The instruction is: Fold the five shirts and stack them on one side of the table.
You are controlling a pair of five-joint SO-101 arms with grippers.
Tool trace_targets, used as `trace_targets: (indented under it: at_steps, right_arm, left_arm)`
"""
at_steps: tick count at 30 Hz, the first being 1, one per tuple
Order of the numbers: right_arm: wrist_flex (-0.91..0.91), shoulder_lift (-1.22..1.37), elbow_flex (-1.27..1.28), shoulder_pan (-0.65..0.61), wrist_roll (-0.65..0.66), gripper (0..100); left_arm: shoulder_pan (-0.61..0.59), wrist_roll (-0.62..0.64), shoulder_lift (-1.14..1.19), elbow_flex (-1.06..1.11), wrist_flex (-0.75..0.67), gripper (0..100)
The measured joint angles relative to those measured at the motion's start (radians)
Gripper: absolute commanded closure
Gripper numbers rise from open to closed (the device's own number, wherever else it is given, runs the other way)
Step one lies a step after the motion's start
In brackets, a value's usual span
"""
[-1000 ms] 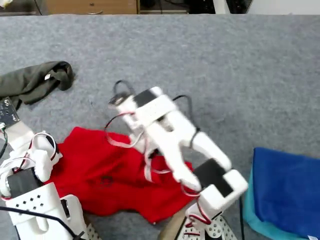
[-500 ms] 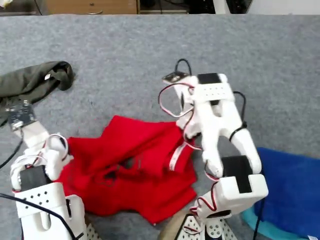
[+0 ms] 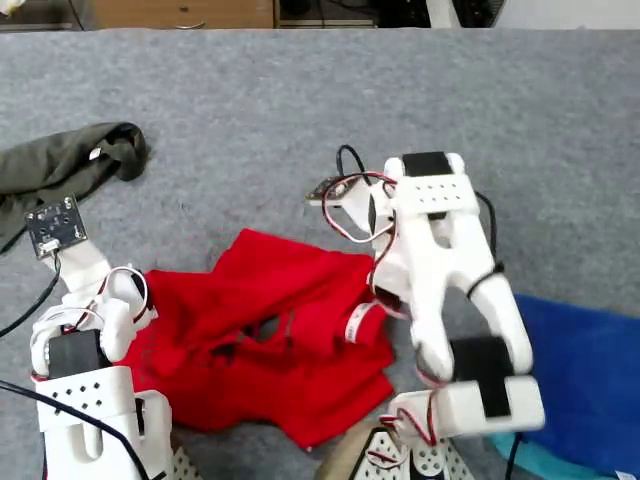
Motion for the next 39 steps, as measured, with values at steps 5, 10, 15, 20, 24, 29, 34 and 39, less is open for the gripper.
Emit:
trace_targets:
  at_steps: [5, 10, 15, 20, 24, 29, 34, 39]
  right_arm:
    - [0.005, -0.109, -0.143, -0.094, -0.048, 86.7]
    - [-0.183, 0.012, -0.187, -0.229, -0.189, 90.1]
    - [-0.427, 0.295, -0.279, -0.310, -0.293, 89.6]
    - [-0.408, 0.628, -0.560, -0.364, -0.379, 79.7]
    - [-0.255, 0.867, -0.873, -0.408, -0.417, 77.8]
    - [-0.025, 1.120, -1.281, -0.462, -0.423, 77.8]
    - [0.014, 1.212, -1.424, -0.473, -0.427, 77.8]
    - [0.014, 1.174, -1.364, -0.480, -0.425, 77.8]
  left_arm:
    - [0.000, 0.000, 0.000, 0.000, 0.000, 98]
    - [0.000, 0.000, 0.000, 0.000, 0.000, 98]
    - [0.000, 0.000, 0.000, 0.000, 0.000, 98]
    - [0.000, 0.000, 0.000, 0.000, 0.000, 98]
    - [0.000, 0.000, 0.000, 0.000, 0.000, 98]
    - [0.000, 0.000, 0.000, 0.000, -0.003, 98]
    - [0.000, 0.000, 0.000, 0.012, -0.038, 98]
    - [0.000, 0.000, 0.000, 0.017, -0.046, 98]
